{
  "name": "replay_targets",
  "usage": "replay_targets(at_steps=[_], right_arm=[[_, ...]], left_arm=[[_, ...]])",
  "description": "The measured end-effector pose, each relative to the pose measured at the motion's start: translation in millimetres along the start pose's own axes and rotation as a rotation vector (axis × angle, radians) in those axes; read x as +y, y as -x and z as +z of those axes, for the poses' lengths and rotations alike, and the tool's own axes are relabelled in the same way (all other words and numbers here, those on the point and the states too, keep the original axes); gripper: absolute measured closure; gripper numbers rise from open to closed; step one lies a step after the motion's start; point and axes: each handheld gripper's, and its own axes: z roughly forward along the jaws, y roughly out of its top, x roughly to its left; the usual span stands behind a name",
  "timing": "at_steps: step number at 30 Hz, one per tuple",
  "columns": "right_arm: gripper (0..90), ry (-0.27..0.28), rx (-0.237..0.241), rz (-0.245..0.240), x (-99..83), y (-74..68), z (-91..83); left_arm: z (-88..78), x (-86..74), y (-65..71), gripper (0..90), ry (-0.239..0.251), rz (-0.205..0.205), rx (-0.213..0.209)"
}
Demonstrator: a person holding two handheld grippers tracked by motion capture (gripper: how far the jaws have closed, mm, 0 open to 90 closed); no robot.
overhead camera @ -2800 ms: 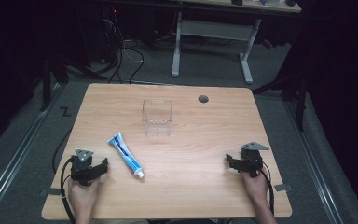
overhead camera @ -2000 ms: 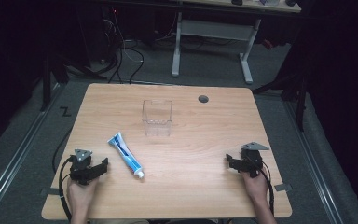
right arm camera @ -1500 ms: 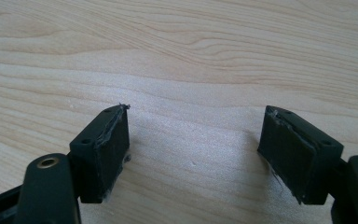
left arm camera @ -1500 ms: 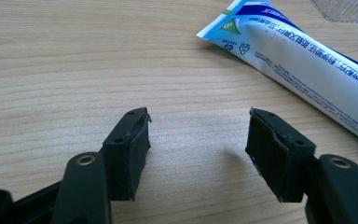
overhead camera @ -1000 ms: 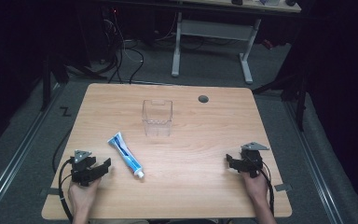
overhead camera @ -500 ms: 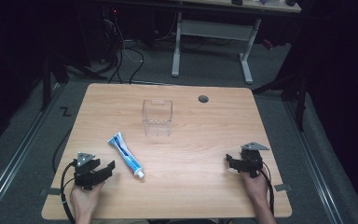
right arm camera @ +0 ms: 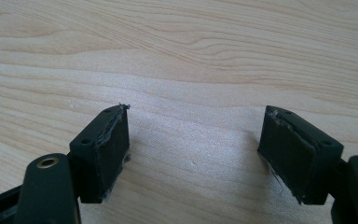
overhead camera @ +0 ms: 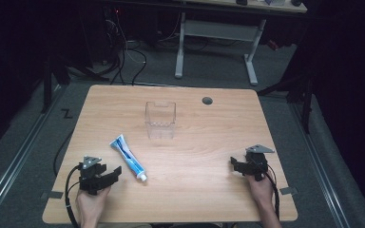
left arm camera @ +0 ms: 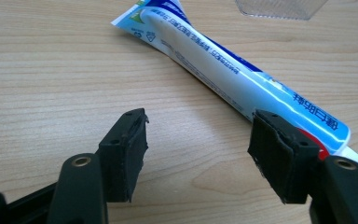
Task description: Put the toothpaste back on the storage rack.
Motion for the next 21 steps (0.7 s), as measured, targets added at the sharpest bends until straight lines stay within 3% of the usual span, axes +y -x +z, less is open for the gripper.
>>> replay_targets(at_steps=[11, 21], right_arm=[[24.0, 0.0, 0.0, -0.001, -0.1, 0.0, -0.1], [24.0, 0.0, 0.0, 0.0, -0.2, -0.1, -0.2]], left_arm=[[5.3, 11.2, 17.5, 35.6, -0.021, 0.038, 0.003], [16.9, 26.3, 28.0, 29.0, -0.044, 0.031, 0.019]])
